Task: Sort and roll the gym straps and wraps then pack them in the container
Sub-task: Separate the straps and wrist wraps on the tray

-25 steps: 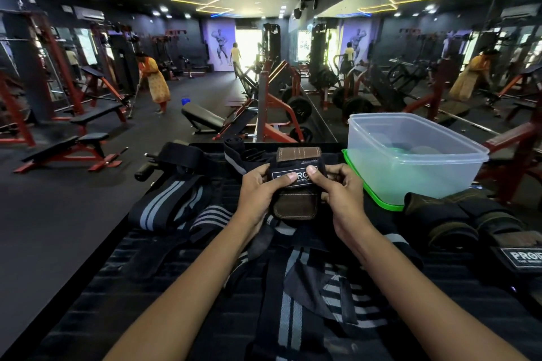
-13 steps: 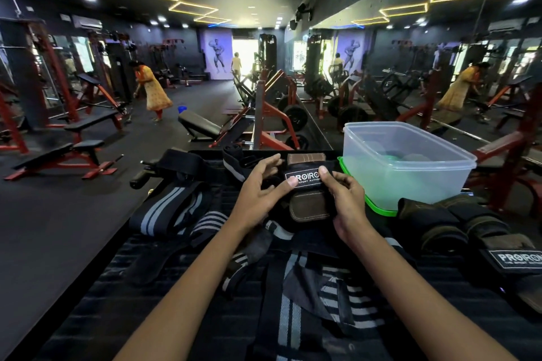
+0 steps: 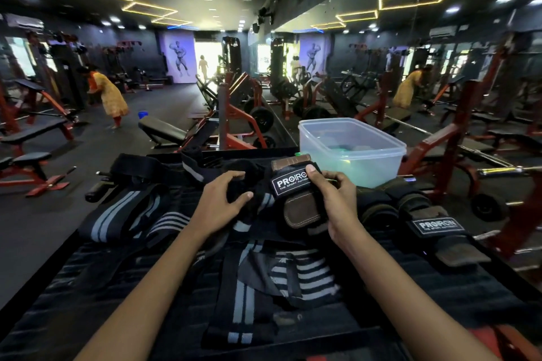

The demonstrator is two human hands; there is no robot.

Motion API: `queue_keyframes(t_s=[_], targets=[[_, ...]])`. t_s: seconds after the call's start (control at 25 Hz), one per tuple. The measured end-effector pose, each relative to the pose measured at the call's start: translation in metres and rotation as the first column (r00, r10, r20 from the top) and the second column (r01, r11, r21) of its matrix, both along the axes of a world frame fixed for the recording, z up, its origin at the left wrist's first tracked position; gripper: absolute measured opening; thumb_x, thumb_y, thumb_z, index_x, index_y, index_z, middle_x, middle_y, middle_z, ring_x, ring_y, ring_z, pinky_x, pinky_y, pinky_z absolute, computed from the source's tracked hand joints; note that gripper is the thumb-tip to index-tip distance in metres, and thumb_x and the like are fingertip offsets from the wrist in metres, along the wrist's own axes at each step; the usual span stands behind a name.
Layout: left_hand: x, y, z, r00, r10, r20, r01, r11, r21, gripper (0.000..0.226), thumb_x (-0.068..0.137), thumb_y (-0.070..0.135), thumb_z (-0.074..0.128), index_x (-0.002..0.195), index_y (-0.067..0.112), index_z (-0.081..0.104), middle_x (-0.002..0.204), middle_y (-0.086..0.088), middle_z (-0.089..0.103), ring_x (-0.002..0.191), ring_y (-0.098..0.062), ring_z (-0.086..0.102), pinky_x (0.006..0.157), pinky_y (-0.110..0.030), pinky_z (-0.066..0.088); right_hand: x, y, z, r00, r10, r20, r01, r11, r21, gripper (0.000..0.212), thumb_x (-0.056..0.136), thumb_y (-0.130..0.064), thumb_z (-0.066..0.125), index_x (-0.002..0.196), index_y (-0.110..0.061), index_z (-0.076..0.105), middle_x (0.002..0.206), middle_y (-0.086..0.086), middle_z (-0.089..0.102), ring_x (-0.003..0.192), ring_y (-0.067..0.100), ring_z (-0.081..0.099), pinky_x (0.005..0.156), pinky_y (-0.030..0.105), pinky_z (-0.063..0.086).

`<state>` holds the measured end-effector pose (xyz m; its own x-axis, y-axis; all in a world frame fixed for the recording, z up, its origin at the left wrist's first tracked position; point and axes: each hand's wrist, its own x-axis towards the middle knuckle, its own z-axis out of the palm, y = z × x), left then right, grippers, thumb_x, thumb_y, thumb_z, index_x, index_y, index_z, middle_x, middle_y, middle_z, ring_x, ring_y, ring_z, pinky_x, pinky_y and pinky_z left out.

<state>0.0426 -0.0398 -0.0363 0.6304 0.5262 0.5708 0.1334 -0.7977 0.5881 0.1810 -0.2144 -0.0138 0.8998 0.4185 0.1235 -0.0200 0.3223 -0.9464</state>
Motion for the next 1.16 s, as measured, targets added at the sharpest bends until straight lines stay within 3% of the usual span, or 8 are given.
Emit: queue_keyframes(t_s=[0.12,0.24,0.48,0.68,0.88,1.0,1.16], targets=[[0.009,-0.013,0.004,1.0,-0.007,-0.009,0.007,0.999,-0.031,0.038,0.083,0.02,0.073,0.119,0.012,0.064,0.118,0.0,0.067,0.112,-0.011,0.059,0.096,-0.024,0.045,0.003,-0.029,-0.006,0.997,-0.022,0.074,0.025,0.999,-0.039,0.032,0.071,-0.035,0.083,0.088,-0.016,0.064,0.102,0.018,0.069,0.084,0.02,0.065,0.083,0.04,0.056],[0.017,-0.034,0.006,0.999,-0.025,-0.027,0.024,0.998,-0.055,0.035,0.085,0.018,0.072,0.118,0.012,0.065,0.114,-0.001,0.067,0.106,-0.009,0.059,0.085,-0.012,0.04,0.004,-0.055,-0.01,0.994,-0.028,0.103,0.032,0.999,-0.035,0.032,0.071,-0.036,0.083,0.09,-0.015,0.066,0.098,0.017,0.068,0.084,0.019,0.066,0.084,0.04,0.055],[0.019,-0.066,-0.001,0.997,-0.041,-0.064,0.04,0.999,-0.009,0.033,0.086,0.018,0.07,0.117,0.01,0.065,0.114,-0.001,0.066,0.105,-0.012,0.059,0.087,-0.018,0.04,0.02,-0.113,-0.02,0.966,-0.159,0.205,0.18,0.98,-0.084,0.033,0.072,-0.036,0.082,0.091,-0.014,0.067,0.089,0.007,0.067,0.082,0.015,0.062,0.08,0.03,0.05],[0.014,-0.07,-0.01,0.997,-0.054,-0.06,0.052,0.998,-0.039,0.029,0.086,0.014,0.07,0.114,0.009,0.066,0.113,-0.004,0.067,0.108,-0.015,0.06,0.092,-0.021,0.043,0.04,-0.149,-0.025,0.872,-0.374,0.316,0.463,0.84,-0.282,0.033,0.078,-0.039,0.077,0.093,-0.014,0.063,0.09,0.004,0.066,0.097,0.024,0.061,0.088,0.034,0.046],[0.013,-0.072,-0.011,0.993,-0.065,-0.097,0.065,0.998,-0.003,0.029,0.088,0.011,0.068,0.116,0.008,0.065,0.117,-0.005,0.066,0.108,-0.012,0.058,0.093,-0.02,0.042,0.038,-0.15,-0.028,0.832,-0.236,0.503,0.48,0.759,-0.439,0.04,0.088,-0.036,0.066,0.107,-0.002,0.059,0.11,0.015,0.061,0.109,0.031,0.054,0.084,0.029,0.035],[0.009,-0.073,-0.011,0.993,-0.077,-0.086,0.076,0.997,-0.015,0.029,0.088,0.009,0.067,0.116,0.008,0.065,0.117,-0.004,0.065,0.107,-0.01,0.057,0.092,-0.019,0.041,0.031,-0.146,-0.03,0.769,-0.123,0.627,0.537,0.655,-0.531,0.039,0.093,-0.034,0.06,0.108,0.002,0.058,0.122,0.016,0.048,0.108,0.037,0.052,0.09,0.038,0.038],[0.006,-0.07,-0.013,0.99,-0.077,-0.118,0.077,0.997,-0.008,0.032,0.089,0.011,0.066,0.12,0.006,0.062,0.121,-0.007,0.063,0.114,-0.018,0.057,0.095,-0.023,0.042,0.024,-0.144,-0.03,0.692,-0.033,0.722,0.637,0.5,-0.587,0.039,0.097,-0.035,0.051,0.113,0.0,0.051,0.122,0.017,0.045,0.101,0.045,0.055,0.08,0.045,0.04]])
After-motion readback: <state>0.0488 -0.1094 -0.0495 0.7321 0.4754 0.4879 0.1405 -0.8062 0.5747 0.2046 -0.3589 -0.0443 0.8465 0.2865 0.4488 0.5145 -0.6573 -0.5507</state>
